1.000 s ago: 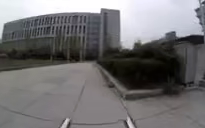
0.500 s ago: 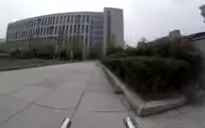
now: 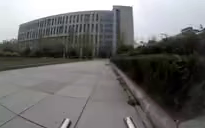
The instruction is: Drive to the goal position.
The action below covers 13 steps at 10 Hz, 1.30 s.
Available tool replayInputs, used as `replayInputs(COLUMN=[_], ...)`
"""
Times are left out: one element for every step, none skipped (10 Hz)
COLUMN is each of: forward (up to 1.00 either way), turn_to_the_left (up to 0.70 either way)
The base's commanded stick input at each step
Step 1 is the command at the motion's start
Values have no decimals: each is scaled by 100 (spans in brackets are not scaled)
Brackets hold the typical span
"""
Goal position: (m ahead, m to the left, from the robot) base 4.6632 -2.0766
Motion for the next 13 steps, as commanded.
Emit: replayInputs(forward=[100,100,100,100,100,100,100,100,100,100,100,100,100], turn_to_the_left=[0,-4,-37,-34,-19,-3,0,0,0,-4,-40,-28,0])
